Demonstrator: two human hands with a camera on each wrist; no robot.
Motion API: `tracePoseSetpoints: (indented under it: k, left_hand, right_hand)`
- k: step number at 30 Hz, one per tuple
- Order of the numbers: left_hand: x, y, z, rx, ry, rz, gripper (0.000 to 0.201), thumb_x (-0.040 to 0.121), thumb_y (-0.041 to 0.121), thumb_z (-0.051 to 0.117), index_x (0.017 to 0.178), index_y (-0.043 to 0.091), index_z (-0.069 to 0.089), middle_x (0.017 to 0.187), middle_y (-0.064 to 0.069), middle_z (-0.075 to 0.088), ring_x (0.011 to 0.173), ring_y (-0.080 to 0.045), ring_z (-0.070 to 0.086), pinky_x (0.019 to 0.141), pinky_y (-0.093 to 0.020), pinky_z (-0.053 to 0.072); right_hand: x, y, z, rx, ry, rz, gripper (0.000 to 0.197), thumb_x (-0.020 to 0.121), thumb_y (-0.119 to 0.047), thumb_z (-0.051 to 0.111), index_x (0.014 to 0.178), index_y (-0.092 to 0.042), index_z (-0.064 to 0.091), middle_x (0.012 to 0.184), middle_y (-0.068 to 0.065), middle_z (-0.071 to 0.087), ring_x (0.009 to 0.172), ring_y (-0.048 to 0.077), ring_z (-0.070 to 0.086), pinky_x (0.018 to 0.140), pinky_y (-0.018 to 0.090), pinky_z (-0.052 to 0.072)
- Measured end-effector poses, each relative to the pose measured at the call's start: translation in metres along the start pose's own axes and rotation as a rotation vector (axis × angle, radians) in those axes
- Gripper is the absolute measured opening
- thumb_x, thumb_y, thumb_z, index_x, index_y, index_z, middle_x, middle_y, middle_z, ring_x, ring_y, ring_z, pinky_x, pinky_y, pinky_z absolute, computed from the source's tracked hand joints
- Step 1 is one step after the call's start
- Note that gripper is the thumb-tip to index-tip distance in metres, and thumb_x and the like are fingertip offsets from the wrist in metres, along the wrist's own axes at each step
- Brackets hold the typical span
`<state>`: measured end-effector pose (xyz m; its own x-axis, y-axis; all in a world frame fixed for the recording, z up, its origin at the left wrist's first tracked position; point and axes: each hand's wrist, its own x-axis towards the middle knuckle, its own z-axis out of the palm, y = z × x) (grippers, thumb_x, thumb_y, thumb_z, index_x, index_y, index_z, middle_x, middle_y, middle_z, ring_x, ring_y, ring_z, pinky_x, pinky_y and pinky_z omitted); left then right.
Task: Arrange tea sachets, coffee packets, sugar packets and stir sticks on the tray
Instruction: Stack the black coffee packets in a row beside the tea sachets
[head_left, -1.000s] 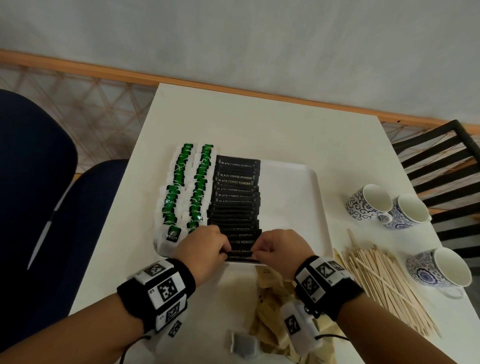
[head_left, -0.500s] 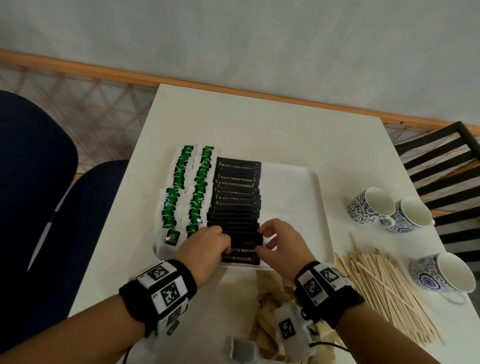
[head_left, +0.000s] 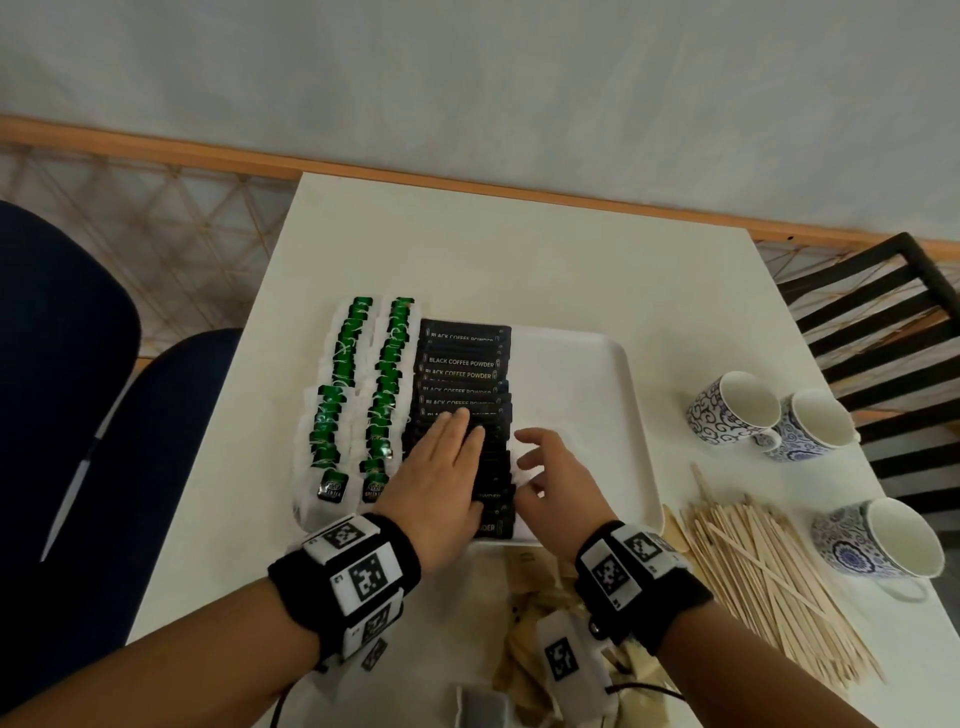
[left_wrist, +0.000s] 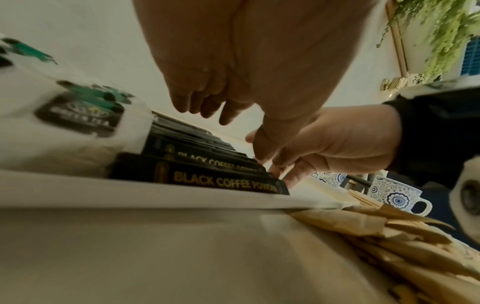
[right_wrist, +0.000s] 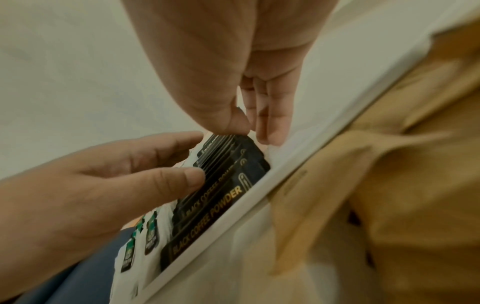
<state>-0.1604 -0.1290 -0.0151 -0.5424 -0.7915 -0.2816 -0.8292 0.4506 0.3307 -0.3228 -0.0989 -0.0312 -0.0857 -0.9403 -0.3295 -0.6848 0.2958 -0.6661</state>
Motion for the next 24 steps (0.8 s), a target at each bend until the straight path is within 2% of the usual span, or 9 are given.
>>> tracePoseSetpoints:
  k: [2, 4, 11, 14, 19, 24]
  left_hand:
    - [0.005, 0.003, 0.002, 0.034, -0.067, -0.041, 0.075, 0.098, 0.032, 0.039, 0.152, 0.010, -0.008, 0.159, -0.011, -0.018, 0.147, -0.024, -0.015, 0.120, -0.034, -0.005]
    - [0.008, 0.005, 0.004, 0.019, -0.117, -0.079, 0.074, 0.098, 0.032, 0.037, 0.152, 0.010, -0.008, 0.159, -0.011, -0.017, 0.147, -0.024, -0.015, 0.120, -0.037, -0.003]
    - [0.014, 0.006, 0.001, -0.020, -0.135, -0.079, 0.073, 0.098, 0.029, 0.036, 0.152, 0.011, -0.010, 0.158, -0.010, -0.021, 0.146, -0.022, -0.017, 0.120, -0.036, -0.005]
    - [0.022, 0.005, -0.004, -0.041, -0.136, -0.100, 0.073, 0.098, 0.027, 0.036, 0.152, 0.009, -0.009, 0.158, -0.012, -0.021, 0.146, -0.024, -0.017, 0.120, -0.036, -0.004]
    - [0.035, 0.002, -0.009, -0.082, -0.144, -0.133, 0.073, 0.097, 0.026, 0.038, 0.152, 0.008, -0.008, 0.158, -0.012, -0.019, 0.146, -0.024, -0.016, 0.120, -0.036, -0.002]
    - [0.038, 0.001, -0.007, -0.082, -0.164, -0.139, 0.073, 0.097, 0.026, 0.039, 0.152, 0.010, -0.005, 0.159, -0.011, -0.017, 0.147, -0.024, -0.014, 0.120, -0.036, -0.001]
  right_hand:
    - [0.002, -0.001, 0.001, 0.025, -0.005, -0.014, 0.052, 0.087, -0.008, 0.052, 0.133, -0.029, 0.036, 0.111, -0.007, 0.055, 0.082, 0.005, 0.060, 0.070, 0.014, 0.047]
    - [0.004, -0.003, 0.002, 0.038, -0.036, -0.029, 0.052, 0.087, -0.007, 0.051, 0.132, -0.030, 0.037, 0.107, -0.009, 0.058, 0.078, 0.004, 0.061, 0.065, 0.012, 0.048]
    - [0.026, -0.003, -0.007, 0.084, 0.064, 0.020, 0.058, 0.087, -0.006, 0.050, 0.138, -0.026, 0.032, 0.123, -0.006, 0.048, 0.087, 0.004, 0.056, 0.080, 0.020, 0.044]
    - [0.043, -0.009, -0.008, 0.147, 0.077, 0.028, 0.061, 0.087, -0.006, 0.051, 0.140, -0.026, 0.029, 0.126, -0.007, 0.045, 0.093, 0.008, 0.055, 0.072, 0.013, 0.042]
    - [0.058, -0.010, -0.008, 0.168, 0.052, 0.026, 0.056, 0.089, -0.007, 0.049, 0.139, -0.024, 0.032, 0.121, -0.007, 0.054, 0.080, -0.001, 0.058, 0.060, 0.006, 0.041]
    - [0.068, -0.007, -0.015, 0.149, 0.117, 0.054, 0.054, 0.088, -0.005, 0.046, 0.137, -0.024, 0.035, 0.120, -0.004, 0.054, 0.082, 0.004, 0.056, 0.063, 0.009, 0.038]
